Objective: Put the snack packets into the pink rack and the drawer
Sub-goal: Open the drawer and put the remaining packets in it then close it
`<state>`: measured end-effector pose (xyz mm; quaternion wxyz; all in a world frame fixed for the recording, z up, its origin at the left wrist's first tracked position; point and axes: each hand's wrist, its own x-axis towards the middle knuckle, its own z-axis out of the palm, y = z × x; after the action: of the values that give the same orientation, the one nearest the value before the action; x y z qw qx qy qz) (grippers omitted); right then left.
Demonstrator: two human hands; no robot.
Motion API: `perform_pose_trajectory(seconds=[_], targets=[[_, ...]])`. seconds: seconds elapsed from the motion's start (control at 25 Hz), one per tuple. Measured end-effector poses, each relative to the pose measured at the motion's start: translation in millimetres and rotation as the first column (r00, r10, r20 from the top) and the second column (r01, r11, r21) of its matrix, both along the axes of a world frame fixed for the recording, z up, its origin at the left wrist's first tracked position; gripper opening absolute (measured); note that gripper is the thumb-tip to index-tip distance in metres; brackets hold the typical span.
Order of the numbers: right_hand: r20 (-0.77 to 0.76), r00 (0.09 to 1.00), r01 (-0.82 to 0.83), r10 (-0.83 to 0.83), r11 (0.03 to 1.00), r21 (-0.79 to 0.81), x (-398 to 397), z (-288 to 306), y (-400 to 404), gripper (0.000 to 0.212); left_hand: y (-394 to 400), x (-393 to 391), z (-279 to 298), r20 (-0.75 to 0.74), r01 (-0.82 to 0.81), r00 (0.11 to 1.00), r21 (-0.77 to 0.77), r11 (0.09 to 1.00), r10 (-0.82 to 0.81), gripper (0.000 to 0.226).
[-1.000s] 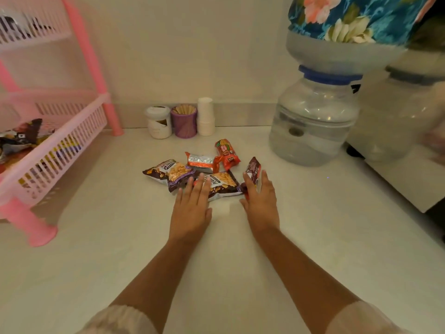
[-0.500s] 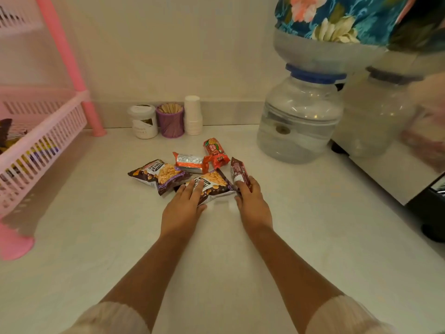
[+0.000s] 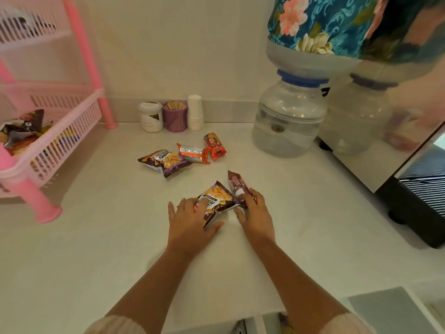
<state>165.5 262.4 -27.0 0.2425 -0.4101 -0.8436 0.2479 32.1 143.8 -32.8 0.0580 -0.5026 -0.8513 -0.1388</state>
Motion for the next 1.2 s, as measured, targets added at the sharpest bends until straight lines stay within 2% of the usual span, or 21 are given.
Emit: perform_pose_trajectory(seconds=[0.12,0.24,0.44,0.52,0.64,0.68,0.76,0.8,0.88,1.0,1.08,1.12,1.2], targets=[[-0.078,0.996,0.032,-0.034,0.999,-0.024,23,3,-17,0.027,-12,18,-1,0.032,-0.002,0.999,0.052,0.999,0.001,0.076],[-0.144,0.986,0.065,-0.078,0.993,-0.094,56,3,-35,0.02,-22,33,-2,0.023,-0.004,1.0,0.042,0.999,0.003,0.08],[-0.244,0.968,0.0,-0.065,0.966,-0.257,101,16,-43,0.017,-35,60,0,0.014,0.001,1.0,0.097,0.995,-0.002,0.077],[-0.26,0.961,-0.01,-0.095,0.927,-0.375,124,32,-43,0.016,-42,80,2,0.108,0.029,0.993,0.125,0.992,-0.043,0.073],[-0.214,0.977,-0.097,-0.007,0.876,-0.473,172,51,-41,0.016,-56,111,9,0.354,-0.015,0.934,0.165,0.986,-0.045,0.068],[-0.204,0.979,-0.122,0.017,0.85,-0.513,191,53,-41,0.016,-62,124,9,0.342,0.0,0.937,0.182,0.983,-0.063,0.065],[-0.212,0.977,-0.144,0.019,0.793,-0.592,230,53,-42,0.016,-70,159,6,0.184,0.111,0.972,0.189,0.976,-0.146,0.062],[-0.226,0.974,-0.143,-0.002,0.767,-0.626,248,49,-41,0.015,-73,178,5,0.152,0.161,0.97,0.173,0.972,-0.188,0.066],[-0.252,0.965,-0.124,-0.072,0.721,-0.682,282,39,-39,0.014,-74,216,3,0.165,0.221,0.956,0.139,0.965,-0.243,0.069],[-0.304,0.929,-0.125,-0.213,0.59,-0.798,326,19,-37,0.017,-74,268,-7,0.281,0.278,0.912,0.114,0.954,-0.299,0.061],[-0.357,0.879,-0.215,-0.315,0.406,-0.888,349,0,-34,0.032,-72,291,-17,0.342,0.316,0.889,0.023,0.948,-0.304,0.059],[-0.34,0.869,-0.233,-0.36,0.309,-0.922,358,-11,-33,0.031,-69,297,-26,0.368,0.321,0.887,-0.054,0.946,-0.28,0.058],[-0.177,0.908,-0.112,-0.379,0.186,-0.976,368,-31,-29,0.017,-59,301,-44,0.435,0.242,0.891,-0.208,0.948,-0.132,0.056]])
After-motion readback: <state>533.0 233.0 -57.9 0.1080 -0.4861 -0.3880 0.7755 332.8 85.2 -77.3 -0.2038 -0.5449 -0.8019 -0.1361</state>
